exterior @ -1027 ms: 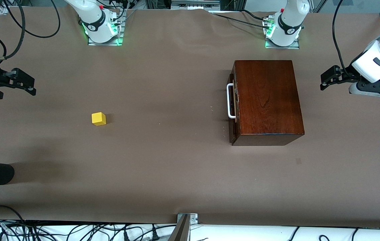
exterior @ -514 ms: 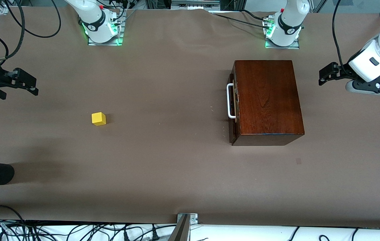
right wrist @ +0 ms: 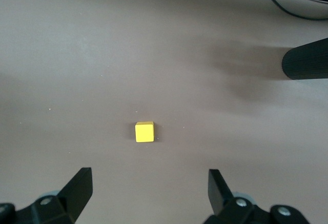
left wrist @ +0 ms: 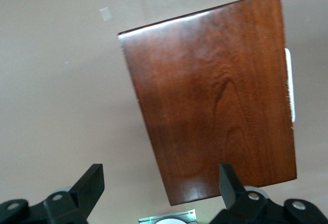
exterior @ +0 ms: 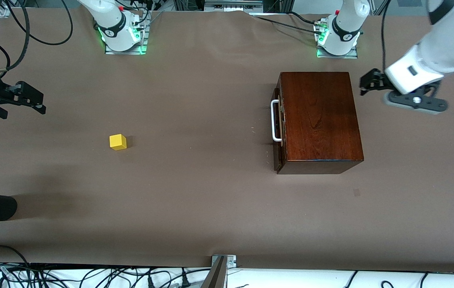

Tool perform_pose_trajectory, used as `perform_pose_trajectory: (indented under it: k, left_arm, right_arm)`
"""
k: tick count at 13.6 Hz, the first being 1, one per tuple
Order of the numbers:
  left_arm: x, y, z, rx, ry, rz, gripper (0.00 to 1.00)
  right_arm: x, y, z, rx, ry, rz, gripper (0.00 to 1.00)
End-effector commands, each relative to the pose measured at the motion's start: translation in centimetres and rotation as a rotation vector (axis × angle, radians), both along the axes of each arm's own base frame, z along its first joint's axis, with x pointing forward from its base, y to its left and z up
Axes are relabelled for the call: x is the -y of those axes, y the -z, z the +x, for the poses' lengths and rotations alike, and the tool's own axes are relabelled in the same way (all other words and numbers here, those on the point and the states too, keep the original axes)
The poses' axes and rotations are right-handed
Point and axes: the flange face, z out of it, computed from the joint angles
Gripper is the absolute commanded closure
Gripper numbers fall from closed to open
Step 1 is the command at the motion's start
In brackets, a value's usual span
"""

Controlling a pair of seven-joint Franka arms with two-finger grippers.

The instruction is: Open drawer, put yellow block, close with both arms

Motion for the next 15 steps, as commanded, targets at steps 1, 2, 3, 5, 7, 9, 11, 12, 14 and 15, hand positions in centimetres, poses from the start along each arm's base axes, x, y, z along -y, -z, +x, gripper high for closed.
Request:
perform_pose_trajectory:
  k: [1,2,3,5,7,9,11,12,14,15]
  left_arm:
    - [4.8,-0.1,2.0,0.002,0.014,0.005,0.0]
    - [6.9,0.2,2.2,0.007,-0.011,0.004,0.0]
    - [9.6,1.3,2.1,-0.003,-0.025,0.006,0.0]
    - [14.4,3.0,1.8,0.031,-0.07,0.002,0.0]
    - [17.8,5.1,2.1,0.067,-0.111,-0.016,0.0]
    - [22.1,8.4,1.7,0.099,-0.145,0.021,0.0]
    - [25.5,11.5,0.9,0.143,-0.135,0.091,0.0]
    - [26.8,13.4,0.4,0.146,-0.134,0.123,0.0]
    - [27.9,17.0,-1.2,0.149,-0.142,0.21,0.0]
    - [28.5,18.7,-2.3,0.168,-0.131,0.24,0.0]
  right_arm:
    - [0.1,-0.5,-0.2,0.004,0.006,0.021,0.0]
    - [0.1,-0.5,-0.2,0.004,0.006,0.021,0.0]
    - [0.1,-0.4,-0.2,0.003,0.006,0.02,0.0]
    - [0.1,-0.5,-0.2,0.003,0.006,0.02,0.0]
    - [0.1,-0.5,-0.2,0.003,0.006,0.02,0.0]
    - [0.1,-0.5,-0.2,0.003,0.006,0.02,0.0]
    - [0.1,-0.5,-0.2,0.003,0.006,0.02,0.0]
    - [0.1,-0.5,-0.2,0.004,0.006,0.021,0.0]
    - [0.1,-0.5,-0.2,0.004,0.006,0.021,0.0]
    - [0.1,-0.5,-0.2,0.004,0.006,0.021,0.0]
